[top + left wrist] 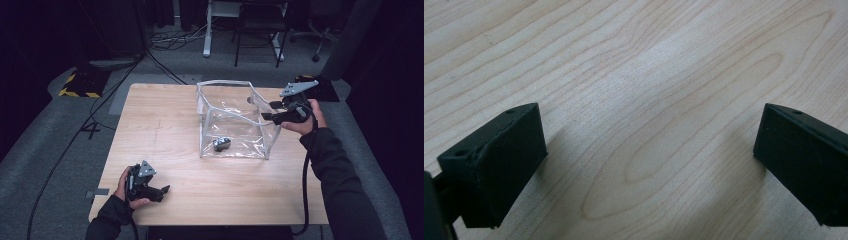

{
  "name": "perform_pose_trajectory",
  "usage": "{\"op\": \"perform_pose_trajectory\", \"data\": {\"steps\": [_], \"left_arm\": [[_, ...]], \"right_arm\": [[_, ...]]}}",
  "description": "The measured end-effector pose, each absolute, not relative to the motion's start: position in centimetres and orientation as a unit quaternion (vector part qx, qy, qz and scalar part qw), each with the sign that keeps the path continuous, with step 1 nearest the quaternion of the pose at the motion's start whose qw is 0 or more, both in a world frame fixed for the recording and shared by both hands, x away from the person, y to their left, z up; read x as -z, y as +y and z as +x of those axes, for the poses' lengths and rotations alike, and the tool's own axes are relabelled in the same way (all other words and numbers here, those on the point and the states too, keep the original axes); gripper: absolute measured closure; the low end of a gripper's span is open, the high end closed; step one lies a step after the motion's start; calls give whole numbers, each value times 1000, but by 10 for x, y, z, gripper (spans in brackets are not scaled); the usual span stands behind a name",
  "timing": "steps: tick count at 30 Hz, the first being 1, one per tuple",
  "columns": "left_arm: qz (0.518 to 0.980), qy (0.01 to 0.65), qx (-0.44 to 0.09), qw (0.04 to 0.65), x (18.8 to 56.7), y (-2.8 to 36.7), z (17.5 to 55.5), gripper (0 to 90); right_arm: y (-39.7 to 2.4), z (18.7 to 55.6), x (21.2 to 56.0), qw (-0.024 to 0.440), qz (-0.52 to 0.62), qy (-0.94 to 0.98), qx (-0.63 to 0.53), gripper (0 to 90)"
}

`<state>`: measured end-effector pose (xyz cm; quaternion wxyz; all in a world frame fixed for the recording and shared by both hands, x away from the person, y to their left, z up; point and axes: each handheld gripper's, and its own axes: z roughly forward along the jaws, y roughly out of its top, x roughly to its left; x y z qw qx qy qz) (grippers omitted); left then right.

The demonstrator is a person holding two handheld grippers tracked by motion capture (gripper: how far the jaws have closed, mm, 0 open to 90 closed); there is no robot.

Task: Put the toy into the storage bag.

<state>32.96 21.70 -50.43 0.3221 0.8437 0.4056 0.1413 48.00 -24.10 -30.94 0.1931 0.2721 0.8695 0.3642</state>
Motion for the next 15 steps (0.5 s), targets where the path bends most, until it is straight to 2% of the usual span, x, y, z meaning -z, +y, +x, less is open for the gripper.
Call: {"op": "perform_pose_trajectory", "data": {"steps": [9, 15], "left_arm": [[844, 405, -142, 322, 504, 217, 330, 6], [844, 405, -141, 321, 504, 217, 330, 6]], "right_arm": [[-244, 479, 307, 209, 282, 855, -383, 411], [-246, 479, 305, 223, 283, 847, -392, 348]]}}
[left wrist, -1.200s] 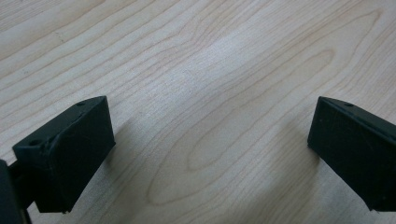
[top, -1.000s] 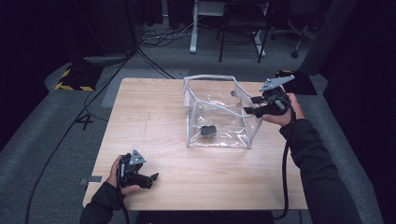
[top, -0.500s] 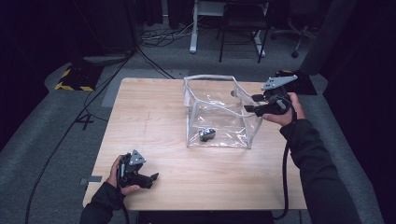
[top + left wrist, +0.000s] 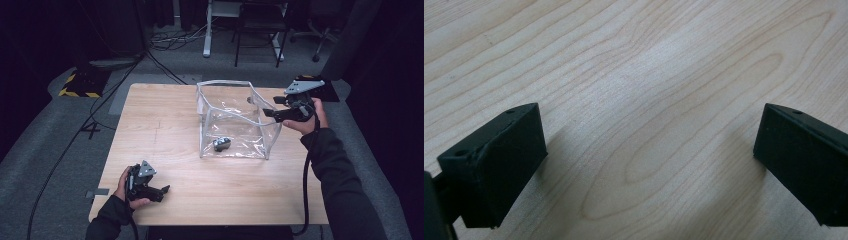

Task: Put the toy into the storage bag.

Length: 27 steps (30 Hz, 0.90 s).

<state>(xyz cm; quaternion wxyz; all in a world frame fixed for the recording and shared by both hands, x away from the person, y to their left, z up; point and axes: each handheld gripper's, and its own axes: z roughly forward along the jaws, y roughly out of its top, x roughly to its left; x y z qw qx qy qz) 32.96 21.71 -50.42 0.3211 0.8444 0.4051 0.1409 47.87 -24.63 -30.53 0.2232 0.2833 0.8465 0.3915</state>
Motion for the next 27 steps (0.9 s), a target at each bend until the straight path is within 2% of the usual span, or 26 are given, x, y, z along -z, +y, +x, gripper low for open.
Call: {"op": "perform_pose_trajectory", "data": {"steps": [6, 9, 27], "left_arm": [[844, 405, -141, 321, 504, 217, 330, 6], [844, 405, -141, 321, 504, 217, 330, 6], [844, 405, -141, 321, 504, 217, 330, 6]], "right_arm": [[-249, 479, 305, 244, 302, 831, -400, 265], [-251, 479, 305, 245, 312, 827, -399, 251], [-264, 480, 304, 260, 342, 805, -410, 238]]}}
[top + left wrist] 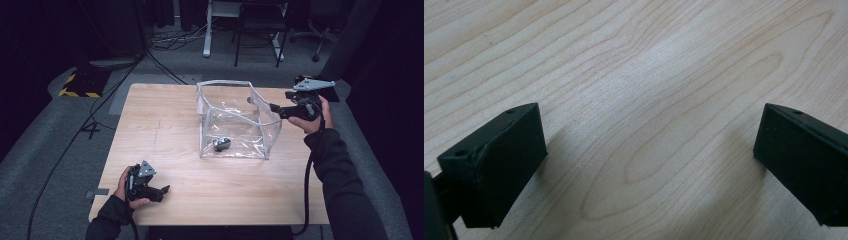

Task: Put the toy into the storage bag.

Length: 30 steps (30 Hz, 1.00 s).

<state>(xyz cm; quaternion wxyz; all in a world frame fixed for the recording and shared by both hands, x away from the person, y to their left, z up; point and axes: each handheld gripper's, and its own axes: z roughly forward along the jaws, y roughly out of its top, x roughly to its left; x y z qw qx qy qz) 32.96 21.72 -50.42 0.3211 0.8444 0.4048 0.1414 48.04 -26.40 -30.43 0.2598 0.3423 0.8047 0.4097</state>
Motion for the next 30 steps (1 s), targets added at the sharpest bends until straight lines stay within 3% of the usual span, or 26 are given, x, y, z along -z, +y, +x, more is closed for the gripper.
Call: {"op": "perform_pose_trajectory", "data": {"steps": [30], "left_arm": [[844, 405, -141, 321, 504, 217, 330, 6]], "right_arm": [[-302, 479, 311, 287, 380, 790, -385, 252]]}}
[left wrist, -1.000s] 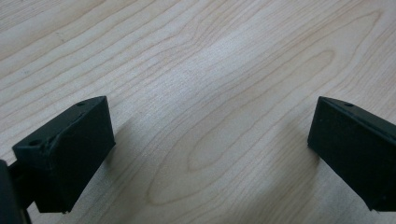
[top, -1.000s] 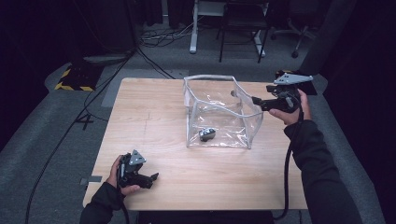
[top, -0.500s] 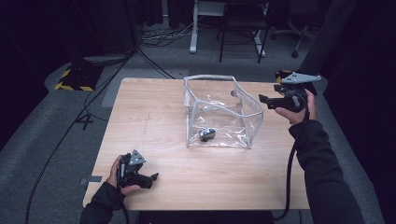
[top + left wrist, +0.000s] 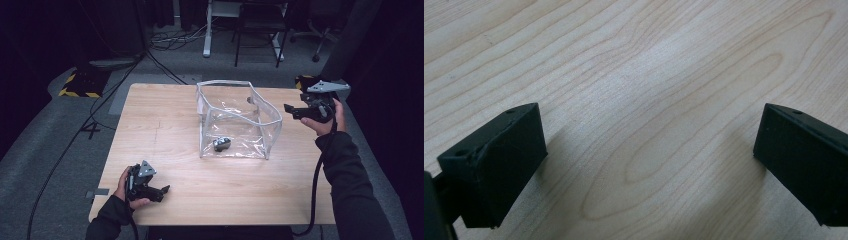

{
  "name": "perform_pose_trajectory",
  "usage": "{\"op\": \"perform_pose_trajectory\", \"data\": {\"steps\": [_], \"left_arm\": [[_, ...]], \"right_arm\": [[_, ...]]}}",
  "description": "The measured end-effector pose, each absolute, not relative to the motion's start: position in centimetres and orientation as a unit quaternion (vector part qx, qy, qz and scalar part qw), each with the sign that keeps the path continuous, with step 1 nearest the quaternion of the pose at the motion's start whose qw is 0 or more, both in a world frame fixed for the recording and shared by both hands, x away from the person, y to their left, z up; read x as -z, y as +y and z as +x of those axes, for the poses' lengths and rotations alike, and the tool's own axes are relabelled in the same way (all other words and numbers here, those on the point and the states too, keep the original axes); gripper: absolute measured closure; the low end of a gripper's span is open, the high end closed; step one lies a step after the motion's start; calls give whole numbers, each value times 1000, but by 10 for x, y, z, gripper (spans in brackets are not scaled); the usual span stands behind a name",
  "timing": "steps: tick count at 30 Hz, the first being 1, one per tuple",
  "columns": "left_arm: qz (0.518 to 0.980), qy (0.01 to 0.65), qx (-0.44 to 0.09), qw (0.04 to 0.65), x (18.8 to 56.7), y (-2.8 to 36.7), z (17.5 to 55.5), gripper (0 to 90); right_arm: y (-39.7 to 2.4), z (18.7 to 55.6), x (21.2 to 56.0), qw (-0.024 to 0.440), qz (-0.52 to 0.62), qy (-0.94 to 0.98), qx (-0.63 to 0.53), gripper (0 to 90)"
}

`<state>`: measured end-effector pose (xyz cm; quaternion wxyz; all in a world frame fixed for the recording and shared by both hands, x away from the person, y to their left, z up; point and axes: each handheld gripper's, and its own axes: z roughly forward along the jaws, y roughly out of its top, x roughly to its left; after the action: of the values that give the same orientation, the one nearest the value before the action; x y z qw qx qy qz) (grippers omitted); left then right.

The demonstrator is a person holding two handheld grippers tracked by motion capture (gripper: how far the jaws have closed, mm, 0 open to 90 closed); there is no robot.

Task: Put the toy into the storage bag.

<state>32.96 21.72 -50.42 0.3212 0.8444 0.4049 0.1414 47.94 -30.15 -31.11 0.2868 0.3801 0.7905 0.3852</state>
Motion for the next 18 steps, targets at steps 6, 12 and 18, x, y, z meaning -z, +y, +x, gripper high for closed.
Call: {"op": "perform_pose_trajectory", "data": {"steps": [6, 12, 18], "left_arm": [[844, 405, -142, 321, 504, 217, 330, 6], [844, 406, -141, 320, 504, 217, 330, 6], [844, 406, -142, 320, 504, 217, 330, 6]], "right_arm": [[-307, 476, 316, 289, 377, 794, -379, 253], [-310, 472, 326, 285, 380, 797, -374, 253], [-314, 470, 337, 279, 384, 801, -367, 255]]}}
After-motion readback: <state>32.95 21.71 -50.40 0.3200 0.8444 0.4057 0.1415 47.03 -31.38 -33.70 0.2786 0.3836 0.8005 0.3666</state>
